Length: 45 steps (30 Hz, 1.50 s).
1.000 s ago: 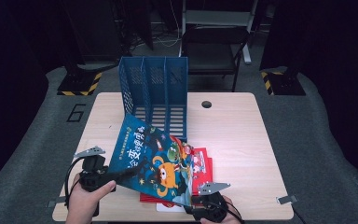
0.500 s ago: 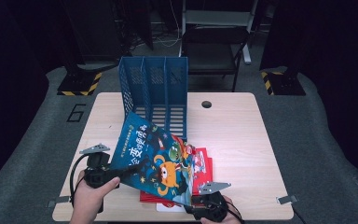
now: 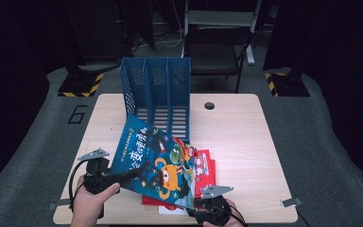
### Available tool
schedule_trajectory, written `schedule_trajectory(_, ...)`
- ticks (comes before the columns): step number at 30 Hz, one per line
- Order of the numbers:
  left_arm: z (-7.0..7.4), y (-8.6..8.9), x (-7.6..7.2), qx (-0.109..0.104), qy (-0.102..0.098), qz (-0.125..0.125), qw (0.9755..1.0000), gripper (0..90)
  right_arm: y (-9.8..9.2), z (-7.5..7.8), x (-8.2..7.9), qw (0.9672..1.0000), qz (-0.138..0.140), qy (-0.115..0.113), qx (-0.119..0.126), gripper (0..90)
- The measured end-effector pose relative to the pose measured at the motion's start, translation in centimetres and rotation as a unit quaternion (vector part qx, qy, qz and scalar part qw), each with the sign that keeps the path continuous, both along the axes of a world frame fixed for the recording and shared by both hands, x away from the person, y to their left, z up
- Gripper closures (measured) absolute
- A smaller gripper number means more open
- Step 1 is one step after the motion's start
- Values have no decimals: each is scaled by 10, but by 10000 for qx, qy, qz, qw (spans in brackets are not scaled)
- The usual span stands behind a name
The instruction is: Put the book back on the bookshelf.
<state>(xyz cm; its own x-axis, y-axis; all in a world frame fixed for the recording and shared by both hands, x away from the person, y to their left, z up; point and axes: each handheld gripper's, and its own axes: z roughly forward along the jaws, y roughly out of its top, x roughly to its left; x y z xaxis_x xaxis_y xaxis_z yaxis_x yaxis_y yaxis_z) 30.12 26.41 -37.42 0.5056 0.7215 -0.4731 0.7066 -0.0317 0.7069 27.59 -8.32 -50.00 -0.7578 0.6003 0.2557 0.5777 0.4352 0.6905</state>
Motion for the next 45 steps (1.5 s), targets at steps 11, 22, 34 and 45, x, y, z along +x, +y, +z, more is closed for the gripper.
schedule_trajectory(11, 8, -1, -7, -38, -105, -88, 9999, 706, 1, 3, -5, 9999, 25, -136, -24, 538)
schedule_trajectory(22, 20, -3, -10, -98, -275, -119, 9995, 707, -3, 12, -8, 9990, -48, -436, 60, 539)
schedule_trajectory(34, 29, -5, -2, -124, -330, -160, 9993, 707, -6, 20, -4, 9979, -207, -593, 179, 540)
schedule_trajectory(45, 47, -4, 7, -120, -481, -179, 9986, 703, -9, 33, 3, 9957, -297, -806, 334, 541)
